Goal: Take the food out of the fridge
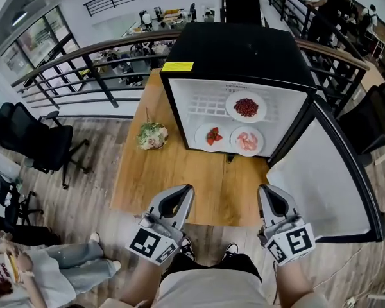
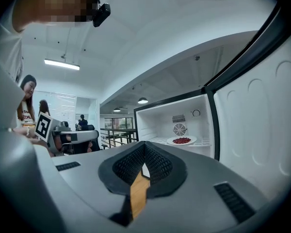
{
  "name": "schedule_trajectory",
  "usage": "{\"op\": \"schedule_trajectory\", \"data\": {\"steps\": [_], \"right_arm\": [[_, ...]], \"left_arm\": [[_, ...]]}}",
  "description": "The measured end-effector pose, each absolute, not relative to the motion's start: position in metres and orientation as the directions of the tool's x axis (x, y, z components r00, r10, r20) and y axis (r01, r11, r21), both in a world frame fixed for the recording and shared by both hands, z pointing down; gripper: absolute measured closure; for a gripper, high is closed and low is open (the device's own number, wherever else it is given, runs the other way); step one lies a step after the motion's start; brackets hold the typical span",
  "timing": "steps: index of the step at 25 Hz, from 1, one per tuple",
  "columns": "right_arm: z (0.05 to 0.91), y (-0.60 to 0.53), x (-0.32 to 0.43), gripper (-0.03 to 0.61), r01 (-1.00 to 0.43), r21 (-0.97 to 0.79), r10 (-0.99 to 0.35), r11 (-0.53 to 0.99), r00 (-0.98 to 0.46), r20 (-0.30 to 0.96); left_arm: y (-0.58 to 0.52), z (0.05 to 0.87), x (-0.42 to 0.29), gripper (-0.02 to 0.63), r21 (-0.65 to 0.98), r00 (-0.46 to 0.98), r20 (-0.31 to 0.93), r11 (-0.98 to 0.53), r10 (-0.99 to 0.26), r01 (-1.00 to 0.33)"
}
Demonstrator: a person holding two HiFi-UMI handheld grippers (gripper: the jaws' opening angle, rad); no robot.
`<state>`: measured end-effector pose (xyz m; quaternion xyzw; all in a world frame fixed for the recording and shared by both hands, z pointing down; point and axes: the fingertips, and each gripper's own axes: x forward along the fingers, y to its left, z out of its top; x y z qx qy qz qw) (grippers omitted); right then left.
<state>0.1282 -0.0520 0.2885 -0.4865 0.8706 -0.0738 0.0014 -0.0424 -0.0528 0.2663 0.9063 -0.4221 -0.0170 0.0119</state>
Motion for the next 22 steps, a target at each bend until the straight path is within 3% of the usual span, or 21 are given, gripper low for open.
{"op": "schedule_trajectory", "data": {"steps": [11, 16, 22], "right_arm": [[0.302, -0.086, 0.073, 0.56, -0.872, -0.205, -0.875, 0.445, -0.472, 0.108], [0.332, -0.112, 0.082, 0.558, -0.808, -0.434, -0.864, 0.398, -0.49, 0.119], [0.396, -0.151, 0.094, 0.548, -0.656, -0.722, -0.872, 0.223, -0.465, 0.153]], "left_arm": [[-0.09, 0.282, -0.098, 0.604, 0.056, 0.682, -0.005, -0.681, -0.731, -0.73], [-0.09, 0.295, -0.095, 0.604, 0.081, 0.666, 0.016, -0.663, -0.745, -0.744], [-0.096, 0.315, -0.088, 0.604, 0.092, 0.66, 0.055, -0.654, -0.749, -0.751]]}}
